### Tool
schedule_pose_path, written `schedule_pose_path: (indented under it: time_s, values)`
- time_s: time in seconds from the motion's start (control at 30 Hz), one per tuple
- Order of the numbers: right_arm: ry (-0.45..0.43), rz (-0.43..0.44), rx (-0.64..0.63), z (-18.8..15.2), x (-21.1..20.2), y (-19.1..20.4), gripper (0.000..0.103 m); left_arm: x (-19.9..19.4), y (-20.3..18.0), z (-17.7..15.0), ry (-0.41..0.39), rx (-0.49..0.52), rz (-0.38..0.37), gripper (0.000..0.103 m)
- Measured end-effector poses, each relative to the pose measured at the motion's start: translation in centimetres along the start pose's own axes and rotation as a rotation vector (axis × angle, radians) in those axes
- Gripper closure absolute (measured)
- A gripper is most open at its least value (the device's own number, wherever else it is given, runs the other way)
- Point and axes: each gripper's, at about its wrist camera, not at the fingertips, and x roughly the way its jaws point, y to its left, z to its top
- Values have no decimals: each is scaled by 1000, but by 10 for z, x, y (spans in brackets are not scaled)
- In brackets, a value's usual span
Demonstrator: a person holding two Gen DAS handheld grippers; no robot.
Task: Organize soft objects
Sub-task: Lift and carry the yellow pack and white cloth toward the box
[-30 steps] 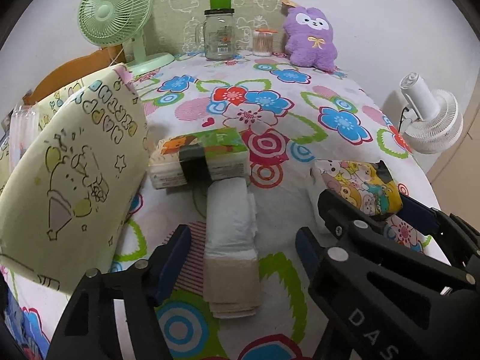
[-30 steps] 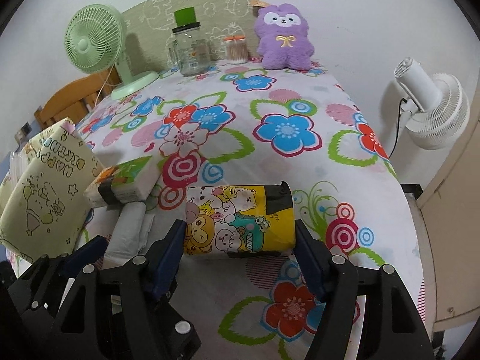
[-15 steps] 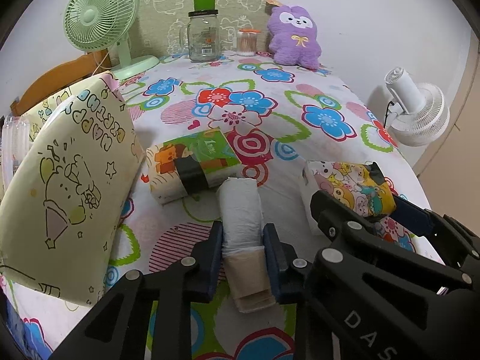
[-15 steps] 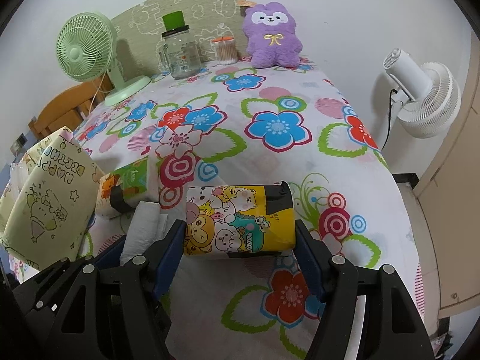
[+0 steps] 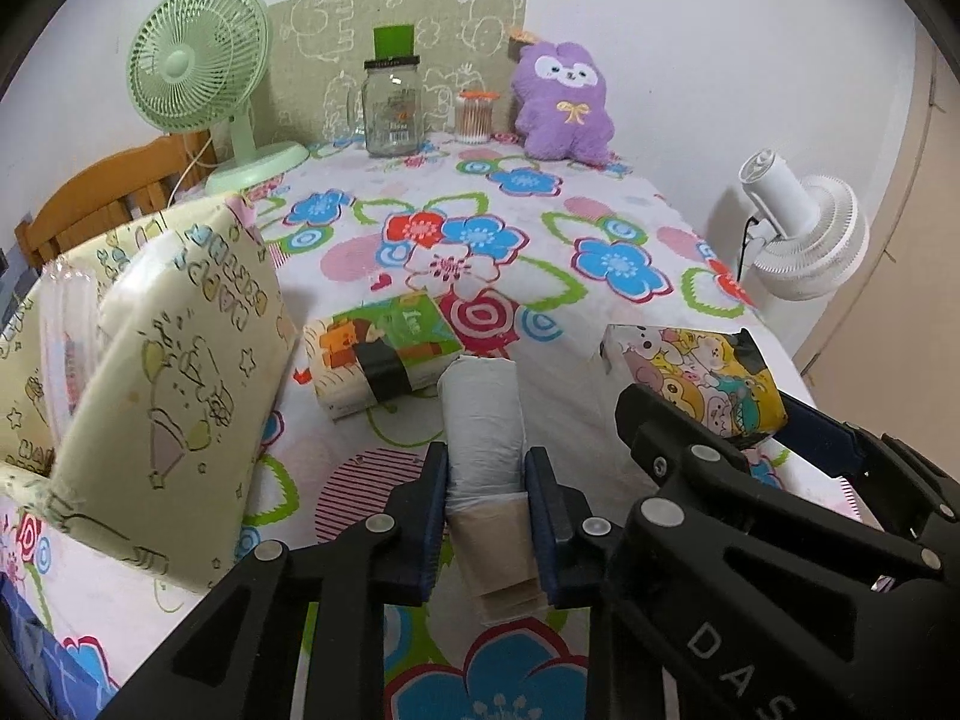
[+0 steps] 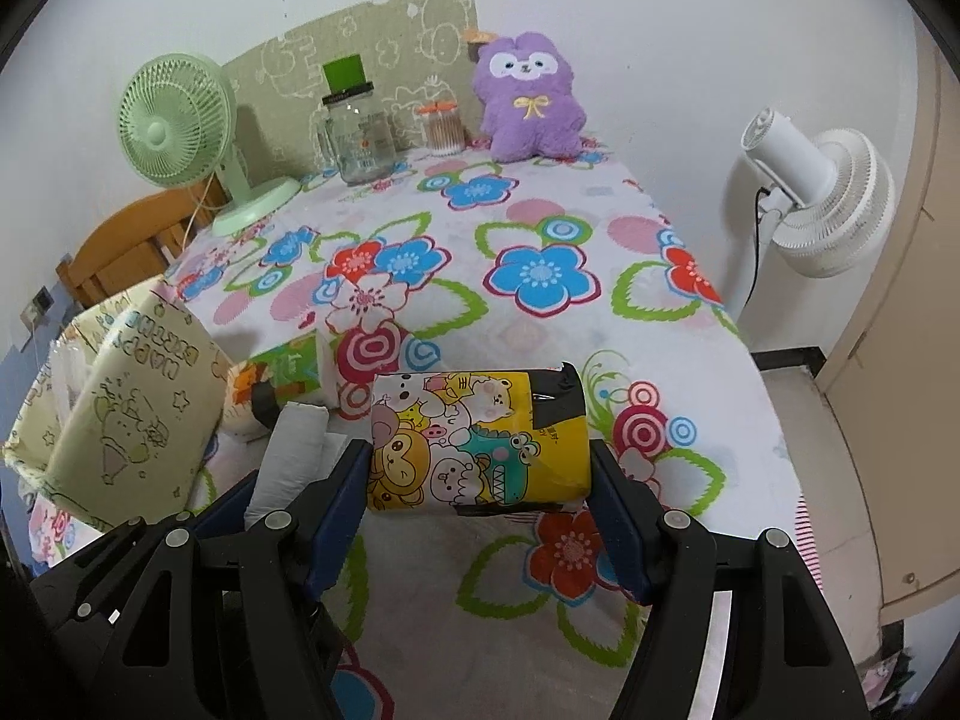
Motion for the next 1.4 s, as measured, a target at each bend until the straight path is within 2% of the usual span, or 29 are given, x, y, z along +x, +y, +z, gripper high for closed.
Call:
schedule_pose_path:
  time_s: [0.7, 1.4]
  values:
    - [-150, -20, 8, 10, -76, 28, 31, -74, 12, 15, -146, 48, -26, 79]
    - [-205, -9, -28, 33, -116, 86, 31, -125, 56, 41, -239, 106, -28, 79]
